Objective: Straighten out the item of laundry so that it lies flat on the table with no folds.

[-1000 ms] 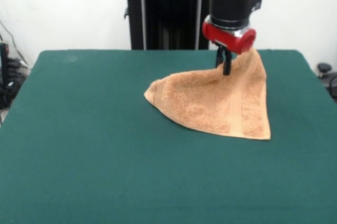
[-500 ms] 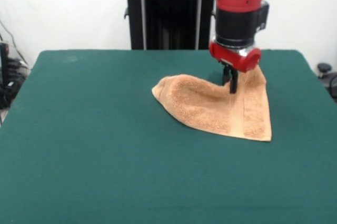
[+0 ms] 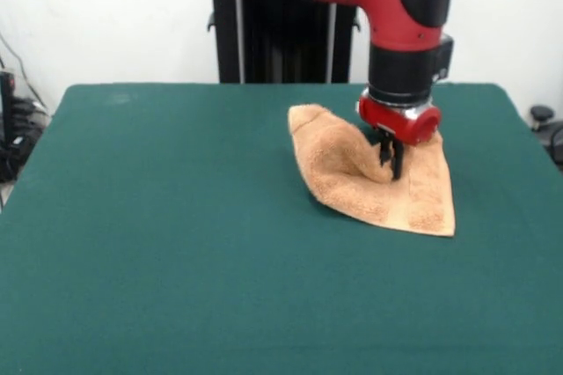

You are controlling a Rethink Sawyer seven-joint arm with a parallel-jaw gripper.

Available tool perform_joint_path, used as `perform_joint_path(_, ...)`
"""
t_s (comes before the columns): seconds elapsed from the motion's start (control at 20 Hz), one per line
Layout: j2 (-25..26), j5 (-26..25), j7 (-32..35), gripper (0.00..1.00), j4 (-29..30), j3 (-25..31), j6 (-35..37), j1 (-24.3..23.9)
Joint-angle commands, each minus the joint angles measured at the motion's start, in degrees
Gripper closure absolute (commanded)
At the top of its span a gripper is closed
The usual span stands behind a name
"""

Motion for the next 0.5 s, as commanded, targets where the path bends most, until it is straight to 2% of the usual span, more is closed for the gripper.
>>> perform_joint_path(0.05, 9.30, 1.97, 19.91, 1.00, 5.79, 11.01, -5.08, 0.69)
perform_joint_path(0.3, 10.86, 1.43, 19.11, 1.00, 5.68, 9.47, -6.73, 3.38)
perform_joint_path(0.5, 11.58, -0.49, 18.10, 1.00, 6.57, 8.89, -8.24, 3.41)
